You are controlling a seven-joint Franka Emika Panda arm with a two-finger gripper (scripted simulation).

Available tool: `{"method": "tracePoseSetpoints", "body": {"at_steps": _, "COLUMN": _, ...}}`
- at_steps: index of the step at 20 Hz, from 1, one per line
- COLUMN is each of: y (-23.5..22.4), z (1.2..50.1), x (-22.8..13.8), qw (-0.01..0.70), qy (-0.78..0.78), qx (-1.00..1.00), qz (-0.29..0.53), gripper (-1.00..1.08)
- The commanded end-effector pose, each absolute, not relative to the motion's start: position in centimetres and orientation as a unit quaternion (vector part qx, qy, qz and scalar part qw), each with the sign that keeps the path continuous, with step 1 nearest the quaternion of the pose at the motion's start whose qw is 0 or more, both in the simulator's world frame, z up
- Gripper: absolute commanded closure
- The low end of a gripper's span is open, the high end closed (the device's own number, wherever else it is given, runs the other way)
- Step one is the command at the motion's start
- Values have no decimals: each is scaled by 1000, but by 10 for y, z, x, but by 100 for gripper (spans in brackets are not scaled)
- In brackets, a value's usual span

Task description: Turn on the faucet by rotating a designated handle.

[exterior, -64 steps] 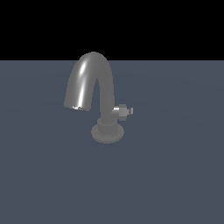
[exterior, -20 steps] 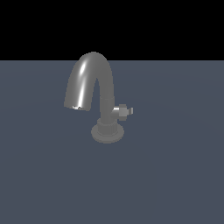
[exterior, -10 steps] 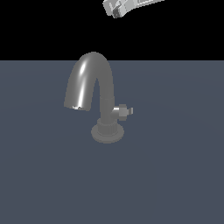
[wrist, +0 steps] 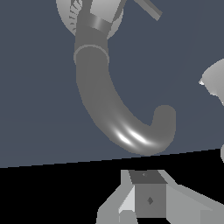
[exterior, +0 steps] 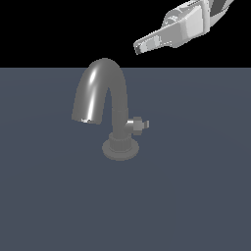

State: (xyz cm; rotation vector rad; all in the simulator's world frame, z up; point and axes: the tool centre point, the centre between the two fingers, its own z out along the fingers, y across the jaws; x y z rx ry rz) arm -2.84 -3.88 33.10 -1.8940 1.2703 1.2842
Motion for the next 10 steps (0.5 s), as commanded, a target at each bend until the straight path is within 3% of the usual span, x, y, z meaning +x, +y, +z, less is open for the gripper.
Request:
{"method": "tracePoseSetpoints", "body": {"at_steps": 1, "y": -44, "z": 314, "x": -23, "qw": 272, "qy": 491, "qx": -663, "qz": 495, "gripper": 108}}
{"method": "tracePoseSetpoints", "body": {"at_steps": 10, "y": -60, "z": 249, "x": -20, "qw": 311, "qy": 561, "qx": -521, "qz": 563, "gripper": 108}}
